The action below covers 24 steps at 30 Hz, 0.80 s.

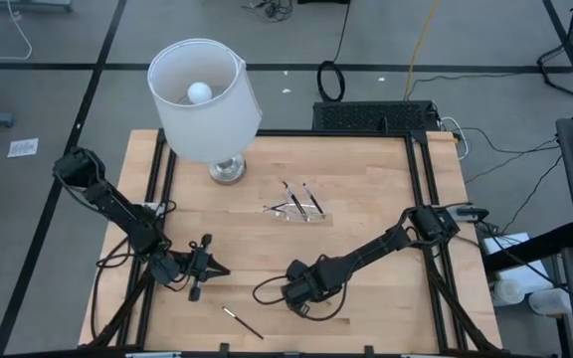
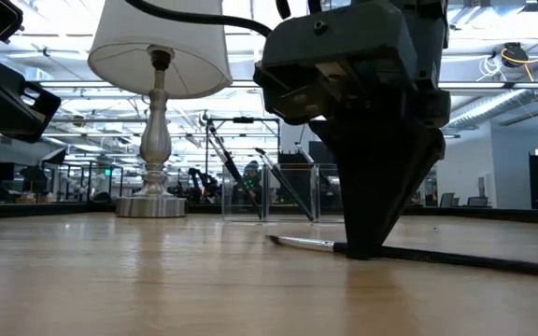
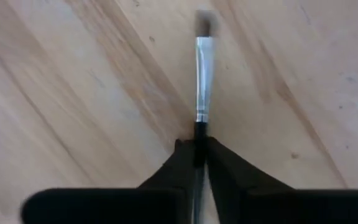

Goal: Sort items
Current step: Put the eyeshadow brush into the transparent organizer

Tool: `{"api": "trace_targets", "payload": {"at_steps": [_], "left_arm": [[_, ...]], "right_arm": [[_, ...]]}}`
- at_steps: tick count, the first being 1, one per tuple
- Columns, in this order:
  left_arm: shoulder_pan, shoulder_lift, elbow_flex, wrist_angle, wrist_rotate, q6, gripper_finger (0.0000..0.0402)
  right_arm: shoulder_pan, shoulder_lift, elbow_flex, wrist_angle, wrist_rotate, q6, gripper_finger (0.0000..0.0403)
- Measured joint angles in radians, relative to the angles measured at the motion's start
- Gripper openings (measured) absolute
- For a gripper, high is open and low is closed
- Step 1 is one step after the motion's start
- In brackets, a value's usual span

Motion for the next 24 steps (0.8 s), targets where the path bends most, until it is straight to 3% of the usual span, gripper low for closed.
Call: {"api": "trace_targets", "payload": {"at_steps": [2, 9, 17, 20, 24], "left_arm": [[0.000, 0.000, 0.000, 0.000, 0.000, -0.003, 0.0026], [0.000, 0.000, 0.000, 0.000, -0.001, 0.000, 0.0026], [0.000, 0.000, 0.000, -0.003, -0.002, 0.005, 0.0026], [0.002, 0.000, 0.000, -0.005, -0.003, 0.003, 0.0026], [0.000, 0.000, 0.000, -0.006, -0.004, 0.000, 0.0026]], "right_arm": [[0.000, 0.000, 0.000, 0.000, 0.000, -0.007, 0.0010], [0.003, -0.003, 0.000, 0.022, 0.032, -0.055, 0.0004], [0.028, -0.191, -0.028, 0.034, 0.332, -0.112, 0.0001], [0.031, -0.277, -0.014, 0.114, 0.469, -0.134, 0.0001], [0.056, -0.351, -0.015, 0.224, 0.572, -0.258, 0.0000]]}}
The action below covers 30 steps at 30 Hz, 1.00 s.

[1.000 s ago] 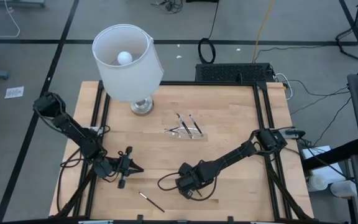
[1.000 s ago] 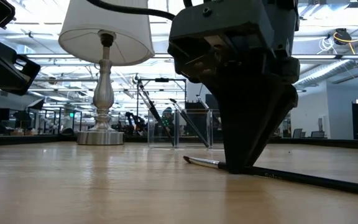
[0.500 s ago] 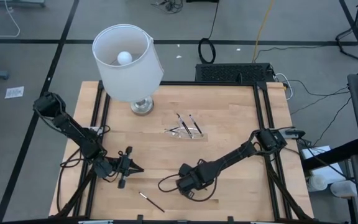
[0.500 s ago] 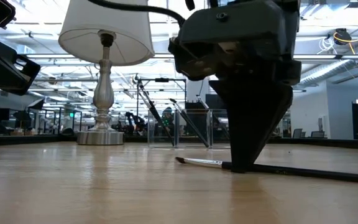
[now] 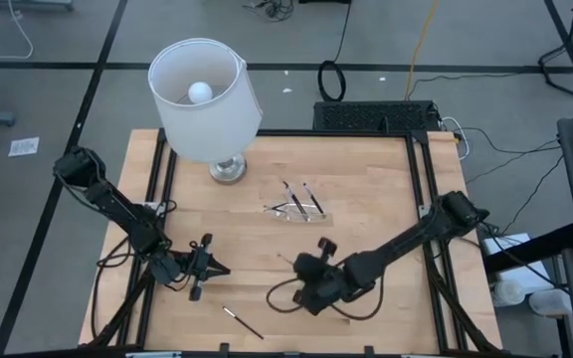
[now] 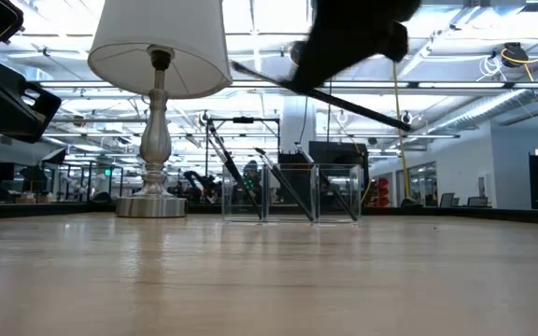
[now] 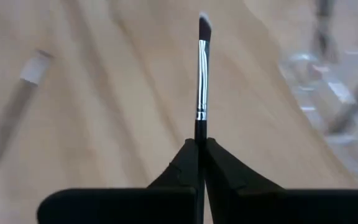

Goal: Sort items
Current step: Put the eyeshadow brush into the transparent organizer

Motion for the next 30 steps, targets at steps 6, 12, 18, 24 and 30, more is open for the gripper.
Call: {"api": "trace_targets", "payload": {"at_steps": [6, 12, 18, 24, 30], "left_arm": [[-0.015, 0.004, 0.000, 0.018, -0.017, 0.028, 0.0026], [-0.055, 0.004, 0.000, 0.088, -0.022, 0.162, 0.0026], [-0.055, 0.004, 0.000, 0.137, -0.033, 0.355, 0.0026], [0.006, 0.004, 0.000, 0.300, -0.113, 0.481, 0.0026], [0.158, 0.004, 0.001, 0.424, -0.013, 0.572, 0.0026]], "right_arm": [[0.019, -0.026, -0.007, 0.271, 0.152, -0.304, 0.0000], [-0.024, -0.018, -0.166, 0.663, 0.084, -0.597, 0.0000], [-0.066, -0.040, -0.329, 0.997, -0.053, -0.757, 0.0000], [-0.114, -0.141, -0.465, 1.157, -0.150, -0.890, 0.0000], [-0.145, -0.239, -0.610, 1.278, -0.271, -0.897, 0.0000]]}}
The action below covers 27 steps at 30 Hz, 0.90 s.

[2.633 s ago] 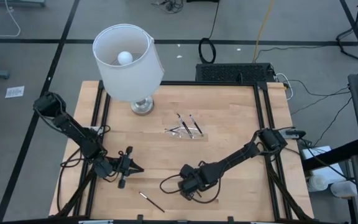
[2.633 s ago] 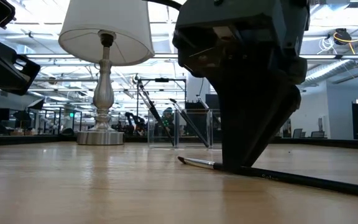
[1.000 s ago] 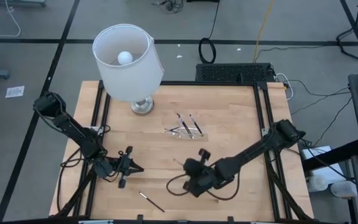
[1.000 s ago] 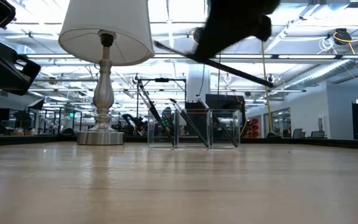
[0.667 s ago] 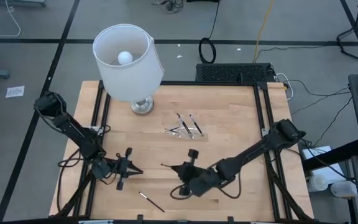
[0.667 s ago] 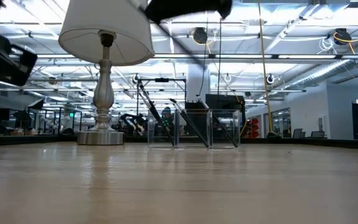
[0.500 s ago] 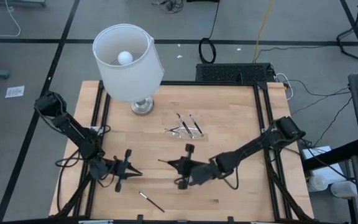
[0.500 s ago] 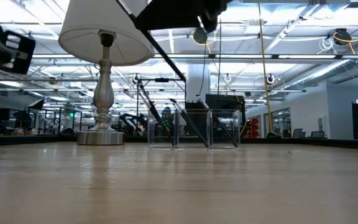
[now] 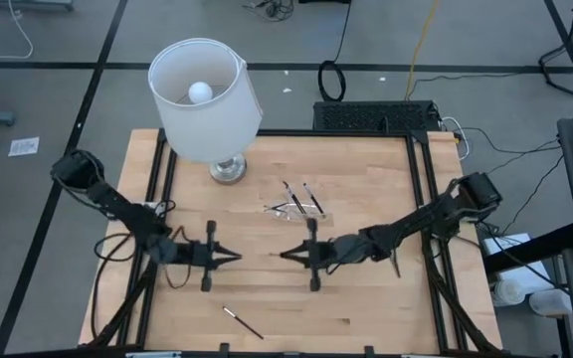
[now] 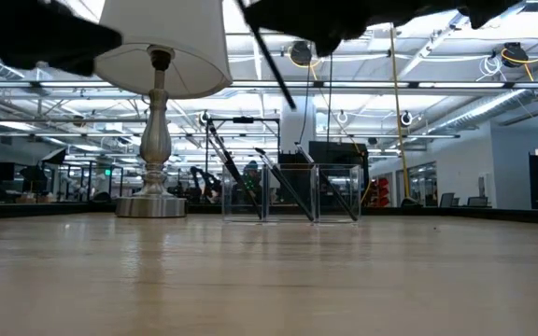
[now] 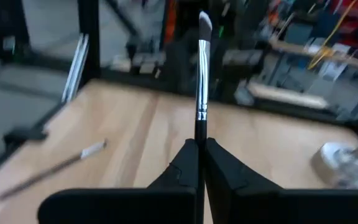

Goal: Sort items
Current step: Put the eyeshadow brush into the transparent organizer

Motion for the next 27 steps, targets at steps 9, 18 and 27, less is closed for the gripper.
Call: {"api": "trace_targets", "payload": {"at_steps": [9, 18, 27], "left_arm": [[0.242, 0.000, 0.144, -0.049, 0.433, 0.043, 0.0026], [0.194, 0.000, 0.339, -0.277, 0.413, 0.058, 0.0026], [0.123, 0.000, 0.345, -0.307, 0.142, 0.195, 0.0026]], "right_arm": [[-0.009, -0.064, -0.097, 0.141, 0.001, -0.058, 0.0000], [-0.042, -0.063, -0.097, 0.197, -0.134, -0.087, 0.0000], [-0.063, -0.061, -0.097, 0.193, -0.255, -0.182, 0.0000]]}}
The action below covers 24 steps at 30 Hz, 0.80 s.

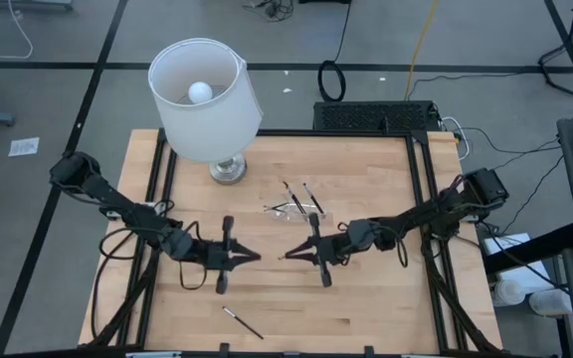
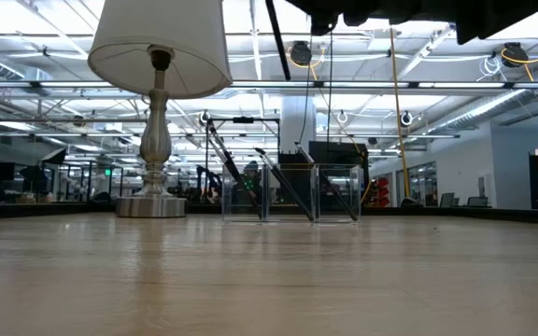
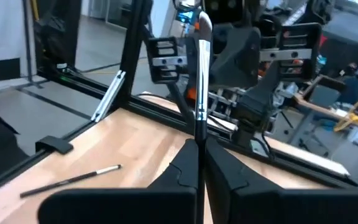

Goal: Sort items
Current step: Put the eyeshadow brush into the transparent organizer

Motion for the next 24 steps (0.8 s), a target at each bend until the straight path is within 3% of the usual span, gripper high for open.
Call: {"api": "trace_targets", "payload": {"at_steps": [4, 8, 14, 19, 24], "left_arm": [[0.040, 0.000, 0.000, 0.047, -0.048, 0.022, 0.0026], [0.084, 0.000, 0.000, 0.129, -0.008, 0.040, 0.0038], [0.131, 0.000, 0.000, 0.186, 0.089, 0.015, 0.0118], [0.168, 0.000, 0.000, 0.153, 0.181, -0.070, 0.0192], [0.200, 0.000, 0.000, 0.152, 0.217, -0.146, 0.0227]], "right_arm": [[-0.019, -0.002, 0.000, 0.014, -0.033, -0.025, 0.0000], [-0.043, -0.001, 0.000, 0.027, -0.033, -0.057, 0.0000], [-0.066, -0.002, 0.000, 0.088, -0.060, -0.099, 0.0000], [-0.069, -0.001, 0.000, 0.082, -0.081, -0.041, 0.0000], [-0.073, -0.001, 0.000, 0.095, -0.080, -0.029, 0.0000]]}}
